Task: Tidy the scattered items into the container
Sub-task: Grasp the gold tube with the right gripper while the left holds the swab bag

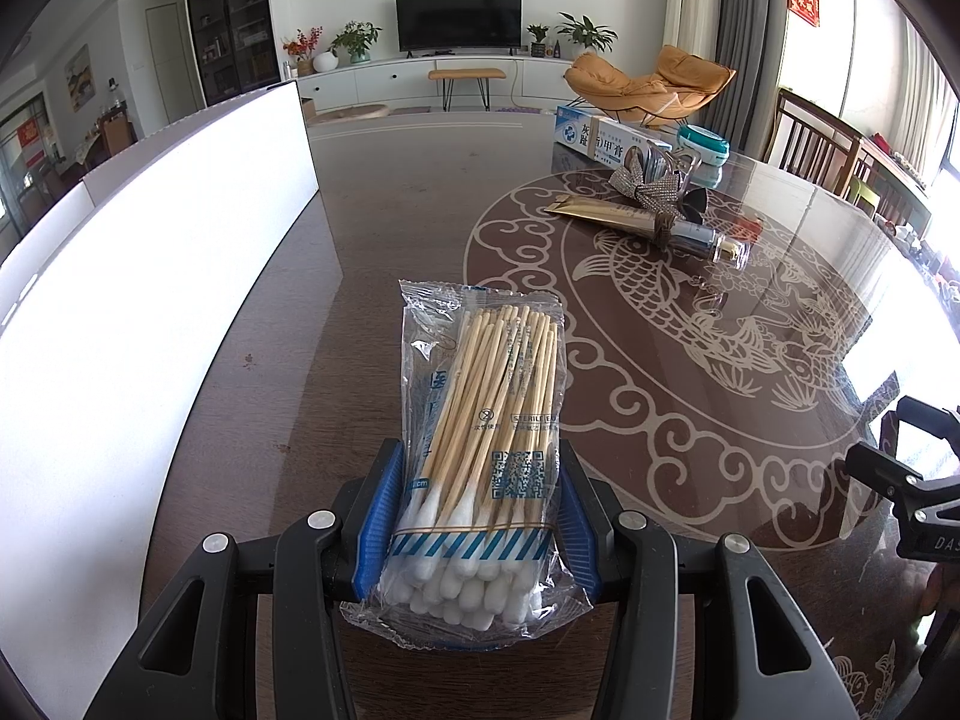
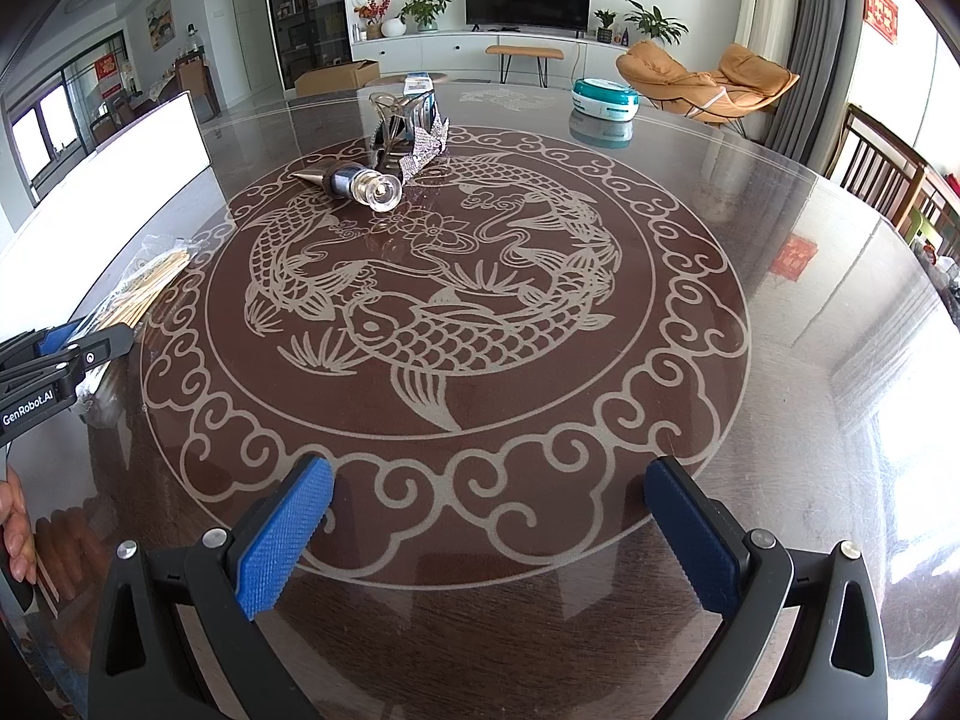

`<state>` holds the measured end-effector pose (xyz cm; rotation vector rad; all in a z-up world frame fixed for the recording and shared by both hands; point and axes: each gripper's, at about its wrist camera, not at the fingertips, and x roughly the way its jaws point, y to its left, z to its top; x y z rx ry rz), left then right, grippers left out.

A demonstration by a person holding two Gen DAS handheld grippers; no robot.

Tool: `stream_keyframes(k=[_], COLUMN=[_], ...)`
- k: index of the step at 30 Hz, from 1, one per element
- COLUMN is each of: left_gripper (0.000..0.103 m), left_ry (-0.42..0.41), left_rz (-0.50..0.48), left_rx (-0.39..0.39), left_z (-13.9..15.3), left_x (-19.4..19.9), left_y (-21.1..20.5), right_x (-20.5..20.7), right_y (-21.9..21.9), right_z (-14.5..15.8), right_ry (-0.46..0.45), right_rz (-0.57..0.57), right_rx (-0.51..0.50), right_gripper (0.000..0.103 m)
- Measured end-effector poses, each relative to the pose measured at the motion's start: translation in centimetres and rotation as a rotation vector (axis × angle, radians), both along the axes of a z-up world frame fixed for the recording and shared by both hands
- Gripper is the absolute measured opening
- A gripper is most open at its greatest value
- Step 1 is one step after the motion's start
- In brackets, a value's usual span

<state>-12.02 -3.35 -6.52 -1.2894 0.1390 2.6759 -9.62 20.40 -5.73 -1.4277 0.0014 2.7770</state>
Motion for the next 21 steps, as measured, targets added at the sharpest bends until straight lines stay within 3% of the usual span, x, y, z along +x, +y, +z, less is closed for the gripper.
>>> stream_keyframes(k=[5,10,11,13,14,17,21], left_gripper=[0.049,0.049,0.049,0.049,0.049,0.049,0.049], left_ry=[-0.001,-0.001,-0.001,-0.001,-0.001,-0.002,-0.003], left_rz=[-0.003,-0.006,-0.006,-0.006,-0.006,-0.007,-0.008], left_rx=[0.006,0.007,0.007,0.007,0.007,0.010,0.013], left_z=[0.1,0.0,0.0,0.0,0.0,0.0,0.0], left_x=[0.1,0.1,0.1,0.1,0.1,0.1,0.1], left_y=[-0.1,0.0,0.0,0.0,0.0,0.0,-0.1], right_x=[-7.5,-12.8,-13.4,-14.5,-14.9,-15.6,-13.4], right_y=[-2.3,-3.8,-4.3,-5.3,-5.9,-7.5,-8.0], right_z=[-0.1,-0.1,0.0,0.5,0.6,0.7,0.5], right_ry=[-0.007,-0.016,-0.009,0.009,0.010,0.000,0.013], right_rz=[0.206,0.221,0.235,0.267,0.280,0.322,0.338], right_rx=[0.002,0.001,0.001,0.000,0.001,0.010,0.016], right_gripper=[0.103,0.103,0.097,0.074,0.054,0.023,0.023])
